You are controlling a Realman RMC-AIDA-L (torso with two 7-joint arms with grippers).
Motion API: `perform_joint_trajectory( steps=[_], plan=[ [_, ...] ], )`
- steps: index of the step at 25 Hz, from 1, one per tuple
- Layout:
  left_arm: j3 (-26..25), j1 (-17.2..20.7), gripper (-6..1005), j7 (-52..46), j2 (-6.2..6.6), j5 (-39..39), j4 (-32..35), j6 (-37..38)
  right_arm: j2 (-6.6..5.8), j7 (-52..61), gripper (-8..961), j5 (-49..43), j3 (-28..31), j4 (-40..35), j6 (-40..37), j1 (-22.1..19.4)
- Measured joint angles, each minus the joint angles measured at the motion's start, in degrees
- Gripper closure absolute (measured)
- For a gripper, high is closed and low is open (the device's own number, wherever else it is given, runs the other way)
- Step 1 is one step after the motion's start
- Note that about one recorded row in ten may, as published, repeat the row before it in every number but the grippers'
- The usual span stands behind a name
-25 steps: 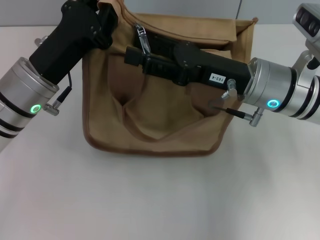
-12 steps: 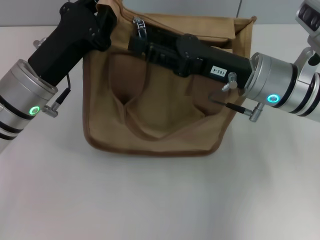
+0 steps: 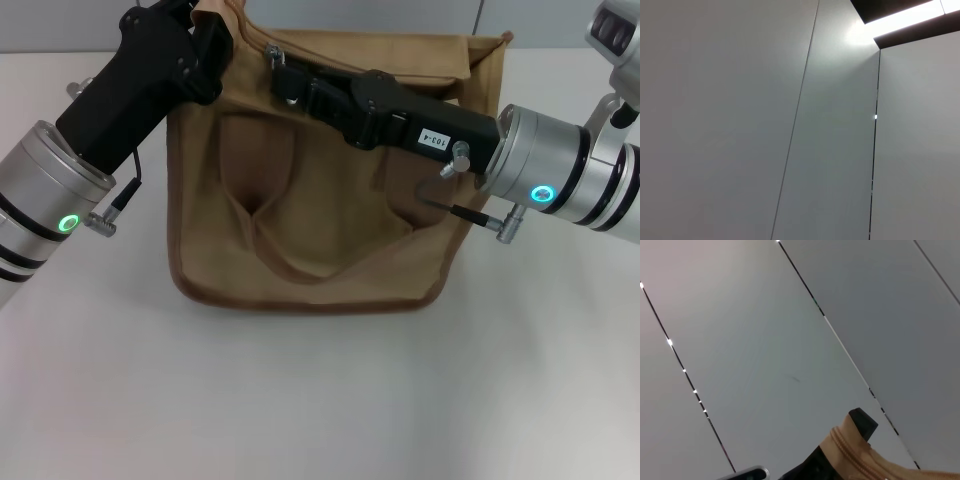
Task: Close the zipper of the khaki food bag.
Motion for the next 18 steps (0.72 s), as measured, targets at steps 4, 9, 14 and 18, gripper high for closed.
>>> perform_joint_trajectory(
  steps=[4, 9, 14, 18],
  plan=[
    [0.0, 0.0, 962, 0.0, 0.0, 0.0, -0.1, 0.0, 0.0, 0.0, 857, -0.2, 0.0, 0.0, 0.0, 0.0],
    [-0.4, 0.3, 961, 0.5, 0.12, 0.0, -0.6, 0.0, 0.0, 0.0, 944, -0.2, 0.0, 0.0, 0.0, -0.3],
    [-1.5, 1.0, 960, 0.7, 0.21, 0.0, -0.1, 0.2, 0.0, 0.7, 948, -0.1, 0.1, -0.7, 0.0, -1.8],
    [-2.2, 1.7, 959, 0.7, 0.37, 0.0, 0.0, 0.3, -0.19, 1.6, 938, -0.1, 0.1, -1.9, 0.2, -3.7]
  ],
)
